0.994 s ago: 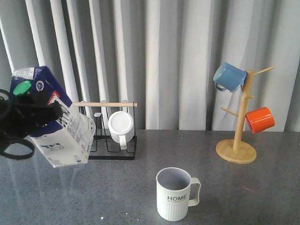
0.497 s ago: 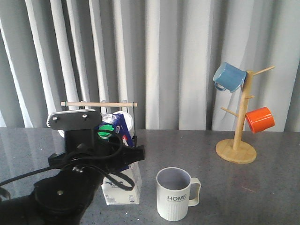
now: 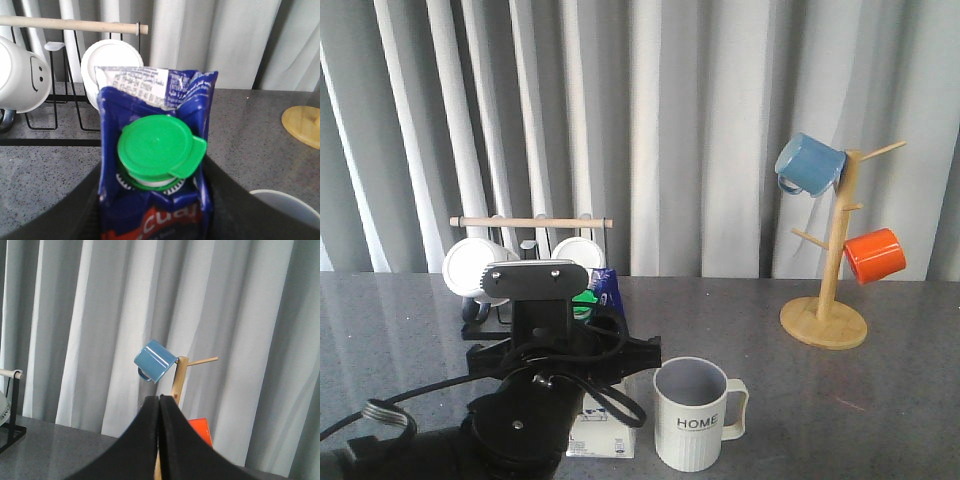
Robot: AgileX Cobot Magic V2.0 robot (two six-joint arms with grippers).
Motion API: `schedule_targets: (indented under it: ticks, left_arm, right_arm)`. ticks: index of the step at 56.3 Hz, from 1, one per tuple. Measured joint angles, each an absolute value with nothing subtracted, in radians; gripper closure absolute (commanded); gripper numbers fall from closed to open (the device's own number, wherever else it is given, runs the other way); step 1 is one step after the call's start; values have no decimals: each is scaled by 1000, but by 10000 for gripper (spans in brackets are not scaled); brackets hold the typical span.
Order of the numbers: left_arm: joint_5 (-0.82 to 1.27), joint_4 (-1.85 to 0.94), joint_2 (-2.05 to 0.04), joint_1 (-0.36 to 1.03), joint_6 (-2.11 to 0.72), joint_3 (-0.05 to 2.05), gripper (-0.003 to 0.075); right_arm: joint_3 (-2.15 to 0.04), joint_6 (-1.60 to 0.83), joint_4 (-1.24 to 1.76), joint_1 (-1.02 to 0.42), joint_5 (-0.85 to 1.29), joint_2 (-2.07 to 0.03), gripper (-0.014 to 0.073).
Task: Place milk next to cup
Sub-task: 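Lower the milk carton onto the table beside the white mug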
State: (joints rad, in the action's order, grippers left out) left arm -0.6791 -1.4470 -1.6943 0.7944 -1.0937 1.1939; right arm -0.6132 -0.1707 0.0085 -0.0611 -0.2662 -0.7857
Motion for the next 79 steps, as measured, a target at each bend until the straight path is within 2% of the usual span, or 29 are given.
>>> schedule_targets:
  ticks: [18,71,79]
  left_arm:
    - [-687,-1432,-1754,798,-1093,1198,723]
    - [-707,-1428,-1755,799,-1092,1198,720]
    - [-708,-1428,-1757,799,-1092,1198,701]
  right_arm:
    - [-613,-171,8,-61,-266,-786,602]
    - [-613,-171,8,-61,-265,-786,602]
    - [-613,-171,8,-61,-265,-786,602]
